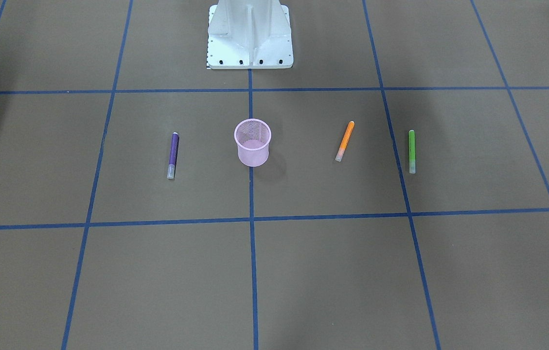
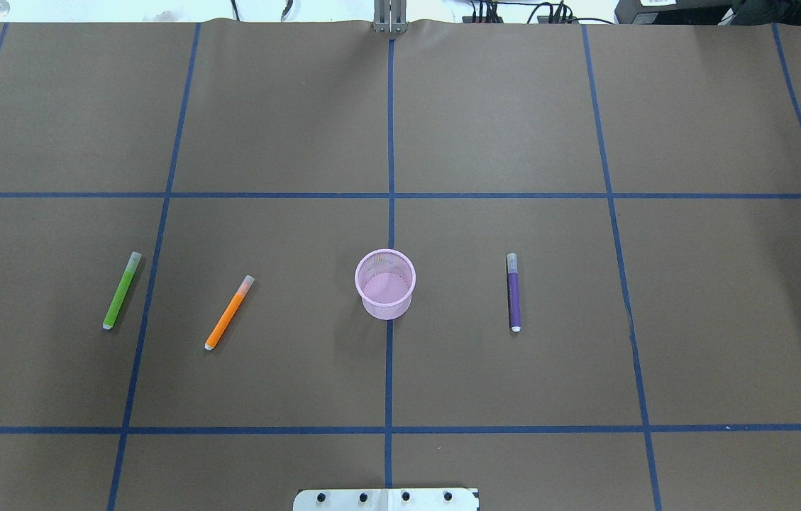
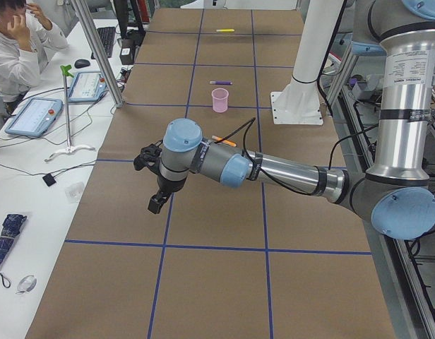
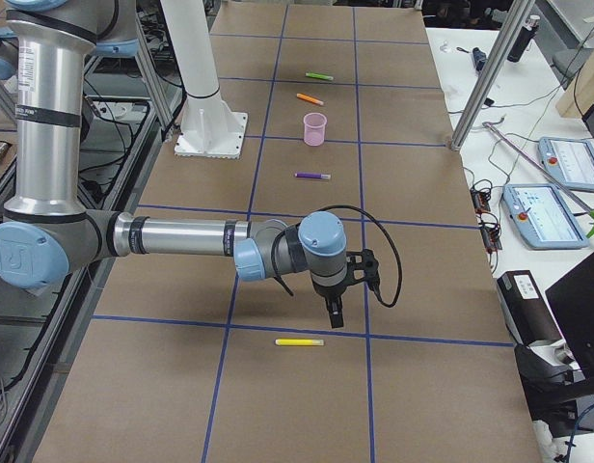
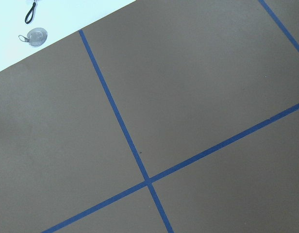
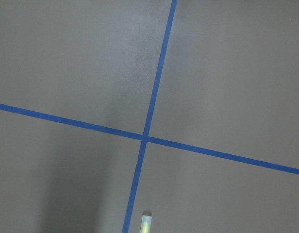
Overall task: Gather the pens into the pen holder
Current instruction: 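Grasp the yellow marker at the table edge with the right gripper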
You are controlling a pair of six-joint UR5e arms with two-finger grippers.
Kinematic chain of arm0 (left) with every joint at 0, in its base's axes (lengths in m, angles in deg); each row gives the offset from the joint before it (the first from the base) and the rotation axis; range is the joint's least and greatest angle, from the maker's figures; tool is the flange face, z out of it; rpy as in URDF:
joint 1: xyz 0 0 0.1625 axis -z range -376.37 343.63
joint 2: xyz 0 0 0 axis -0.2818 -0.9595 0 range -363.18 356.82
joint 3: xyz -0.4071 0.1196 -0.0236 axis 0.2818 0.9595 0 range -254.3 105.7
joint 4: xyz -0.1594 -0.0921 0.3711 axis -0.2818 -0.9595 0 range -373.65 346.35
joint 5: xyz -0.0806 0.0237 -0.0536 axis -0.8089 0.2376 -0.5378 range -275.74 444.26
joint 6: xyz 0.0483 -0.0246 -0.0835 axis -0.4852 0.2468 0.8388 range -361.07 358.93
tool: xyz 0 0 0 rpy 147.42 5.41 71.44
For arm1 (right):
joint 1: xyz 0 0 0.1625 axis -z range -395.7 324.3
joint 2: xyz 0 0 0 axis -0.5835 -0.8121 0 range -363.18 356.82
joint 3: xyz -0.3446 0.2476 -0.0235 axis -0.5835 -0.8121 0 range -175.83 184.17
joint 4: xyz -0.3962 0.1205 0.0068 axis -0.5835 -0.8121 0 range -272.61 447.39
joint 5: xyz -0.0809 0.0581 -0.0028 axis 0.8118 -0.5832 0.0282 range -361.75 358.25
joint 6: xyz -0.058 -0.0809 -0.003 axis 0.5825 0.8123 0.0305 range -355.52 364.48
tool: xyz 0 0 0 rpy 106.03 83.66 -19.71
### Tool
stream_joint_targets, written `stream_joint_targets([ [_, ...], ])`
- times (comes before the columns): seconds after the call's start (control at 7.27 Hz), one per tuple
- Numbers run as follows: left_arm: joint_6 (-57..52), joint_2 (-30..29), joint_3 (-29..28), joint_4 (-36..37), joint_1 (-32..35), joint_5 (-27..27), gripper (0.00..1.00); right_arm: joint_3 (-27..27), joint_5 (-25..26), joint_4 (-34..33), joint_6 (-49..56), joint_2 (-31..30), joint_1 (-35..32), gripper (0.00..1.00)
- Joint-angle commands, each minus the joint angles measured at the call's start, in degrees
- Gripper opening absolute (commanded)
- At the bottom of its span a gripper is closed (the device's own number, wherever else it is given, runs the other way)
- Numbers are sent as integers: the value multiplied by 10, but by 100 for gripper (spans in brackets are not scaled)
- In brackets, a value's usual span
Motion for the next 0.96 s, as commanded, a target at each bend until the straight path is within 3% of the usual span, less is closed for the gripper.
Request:
stream_joint_targets([
  [0.0,0,-1,2,-2,-1,0,100,-99,16,151,-69,-6,38,99],
  [0.28,0,-2,6,-2,-1,0,100,-216,23,347,-164,-7,85,97],
  [0.41,1,-2,4,-12,-1,0,100,-219,25,359,-189,-9,100,94],
  [0.69,1,-2,-1,-29,-1,1,100,-221,82,359,-203,-10,144,81],
  [0.83,1,-2,-1,-29,-1,1,100,-221,80,360,-205,-19,145,70],
])
